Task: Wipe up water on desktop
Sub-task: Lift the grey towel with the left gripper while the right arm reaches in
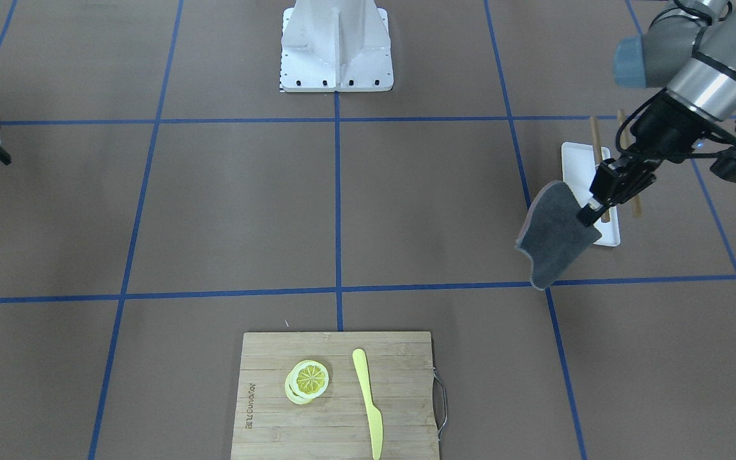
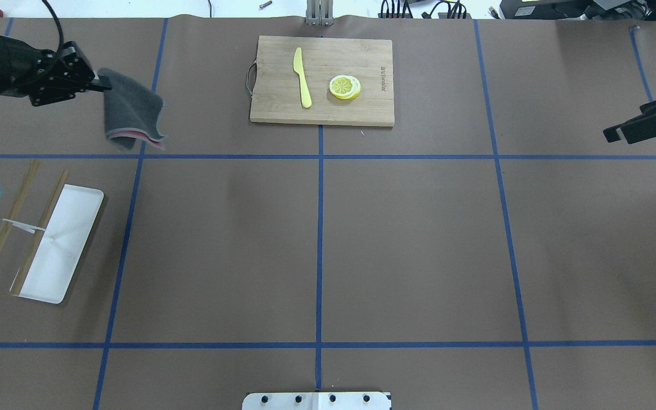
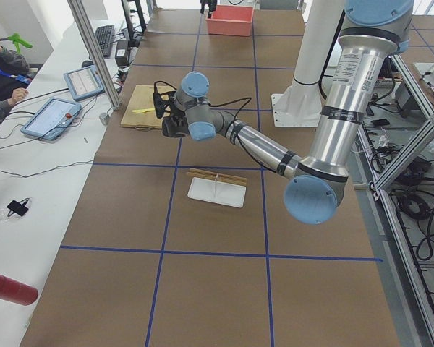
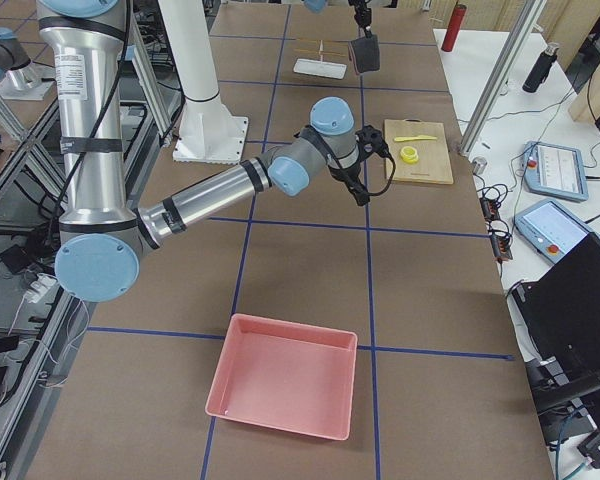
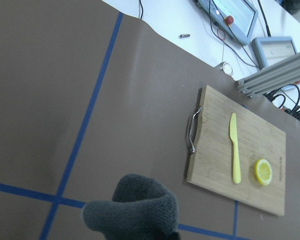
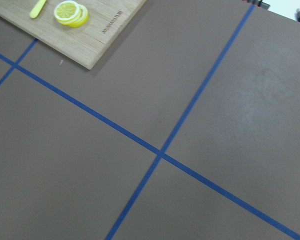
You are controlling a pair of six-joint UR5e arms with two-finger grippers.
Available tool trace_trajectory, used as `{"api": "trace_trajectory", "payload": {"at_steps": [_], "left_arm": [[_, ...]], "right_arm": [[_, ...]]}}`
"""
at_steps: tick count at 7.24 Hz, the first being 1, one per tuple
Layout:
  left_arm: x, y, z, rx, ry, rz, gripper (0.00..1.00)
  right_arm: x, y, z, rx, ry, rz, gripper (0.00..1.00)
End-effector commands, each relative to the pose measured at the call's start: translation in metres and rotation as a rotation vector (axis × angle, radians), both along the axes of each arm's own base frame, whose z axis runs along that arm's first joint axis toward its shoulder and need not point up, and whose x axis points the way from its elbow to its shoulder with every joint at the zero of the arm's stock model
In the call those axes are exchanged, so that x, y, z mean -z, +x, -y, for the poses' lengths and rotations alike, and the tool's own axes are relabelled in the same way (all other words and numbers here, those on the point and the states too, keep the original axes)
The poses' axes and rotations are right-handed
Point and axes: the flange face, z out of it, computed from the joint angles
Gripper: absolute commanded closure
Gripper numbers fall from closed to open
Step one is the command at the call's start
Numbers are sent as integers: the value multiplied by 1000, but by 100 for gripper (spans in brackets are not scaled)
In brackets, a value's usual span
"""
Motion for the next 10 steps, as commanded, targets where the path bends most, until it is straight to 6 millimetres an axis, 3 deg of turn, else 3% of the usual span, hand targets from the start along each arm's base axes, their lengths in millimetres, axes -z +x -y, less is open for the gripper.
{"api": "trace_trajectory", "payload": {"at_steps": [1,2,3,4,7,10], "left_arm": [[76,76,0,108,-155,-93,100],[105,117,-13,136,-193,-108,100],[130,142,-24,128,-233,-137,100],[154,153,-32,122,-280,-199,100],[210,173,-52,89,-349,-326,100],[235,169,-57,85,-375,-385,100]], "right_arm": [[43,-46,-1,81,99,44,3],[61,-64,-3,75,144,60,3],[80,-95,-6,26,182,68,6],[99,-134,-12,-5,252,43,8],[136,-227,-47,-59,390,7,10],[151,-283,-92,-110,441,0,10]]}}
